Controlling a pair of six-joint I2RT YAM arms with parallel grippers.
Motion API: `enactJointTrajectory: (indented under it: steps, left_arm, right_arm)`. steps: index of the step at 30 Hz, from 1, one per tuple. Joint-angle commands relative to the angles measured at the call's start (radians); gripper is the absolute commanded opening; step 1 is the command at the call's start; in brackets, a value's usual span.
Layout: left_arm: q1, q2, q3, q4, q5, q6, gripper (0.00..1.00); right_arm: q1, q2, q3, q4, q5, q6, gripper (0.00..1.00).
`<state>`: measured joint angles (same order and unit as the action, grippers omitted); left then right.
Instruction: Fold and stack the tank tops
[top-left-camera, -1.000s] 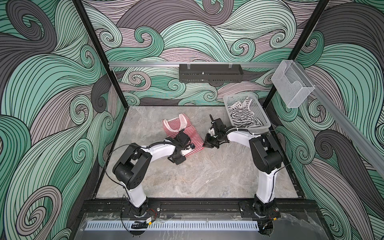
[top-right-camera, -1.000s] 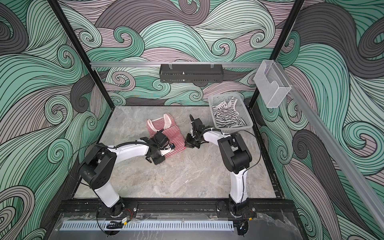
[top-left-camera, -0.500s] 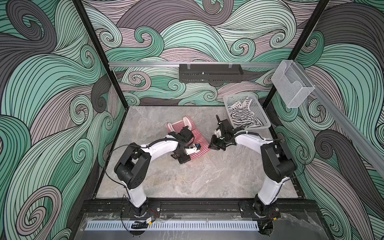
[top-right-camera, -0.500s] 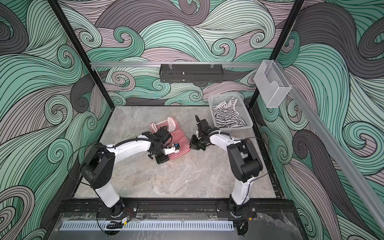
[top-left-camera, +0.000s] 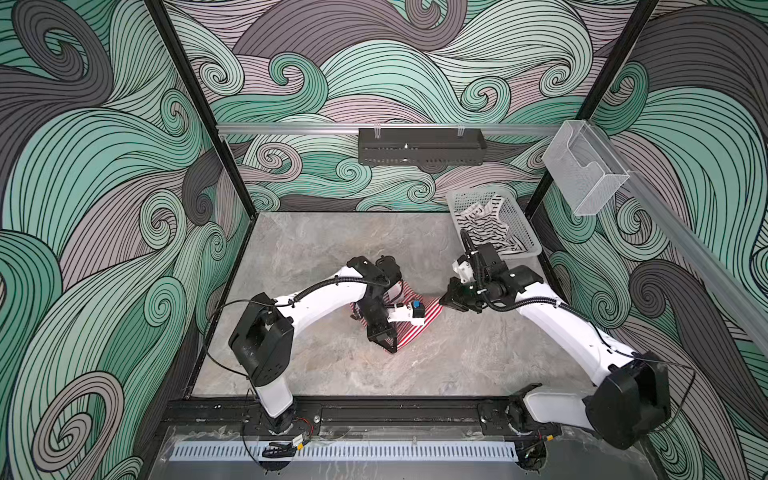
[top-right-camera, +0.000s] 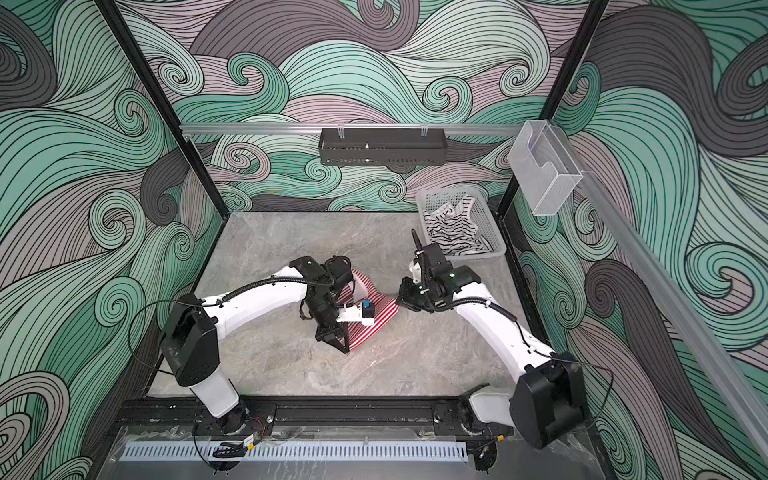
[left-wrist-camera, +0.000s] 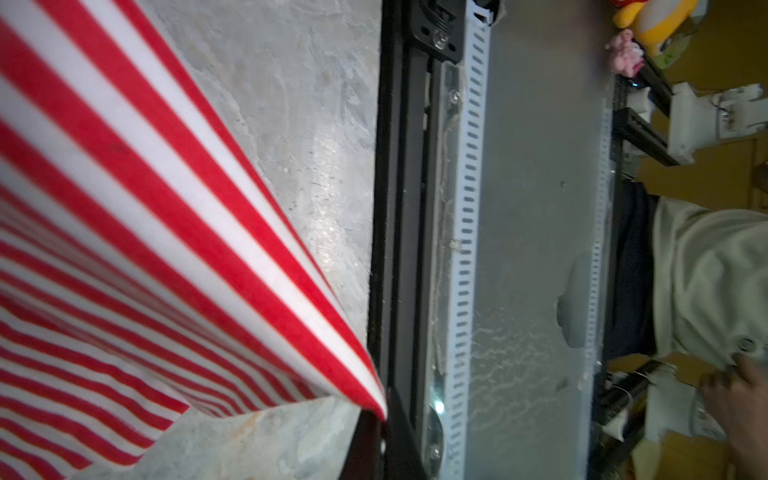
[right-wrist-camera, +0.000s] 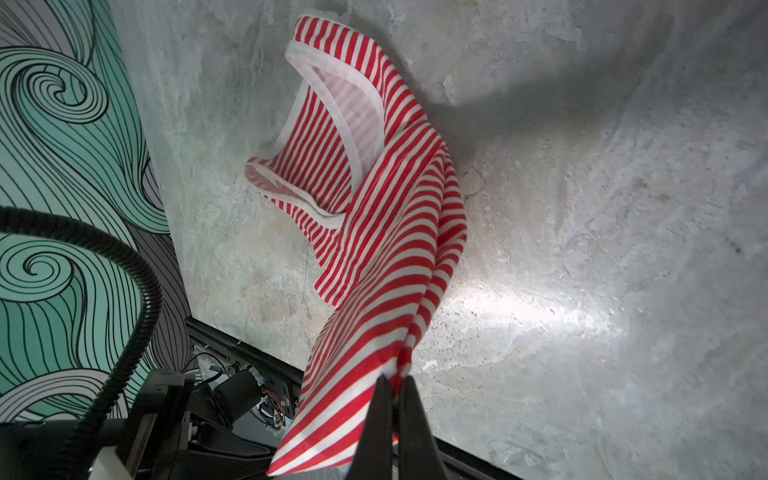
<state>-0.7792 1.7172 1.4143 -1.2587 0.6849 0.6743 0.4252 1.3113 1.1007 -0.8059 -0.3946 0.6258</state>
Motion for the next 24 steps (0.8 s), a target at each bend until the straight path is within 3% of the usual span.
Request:
enactJointTrajectory:
  steps: [1,6,11,17,24]
  left_arm:
    - [0.021,-0.025,0.105,-0.163,0.106,0.075,0.00]
    - [0.140,-0.047,0.126,-0.047,0.049,0.022,0.00]
    - [0.268,0.022,0.155,0.006,0.021,0.026,0.00]
    - [0.297,0.208,0.184,0.031,-0.061,0.018,0.00]
    - [0.364,0.323,0.209,0.185,-0.106,-0.130,0.00]
  right_arm:
    - [-0.005,-0.006,0.129,-0.082,0.015,-0.020,0.00]
    - [-0.002,0.119,0.287,-0.071,-0.005,-0.037,0.00]
    - [0.002,0.319,0.441,-0.040,-0.025,-0.057,0.00]
    - [0.006,0.609,0.631,-0.046,-0.021,-0.086,0.00]
    - [-0.008,0.820,0.786,-0.058,0.022,-0.096,0.00]
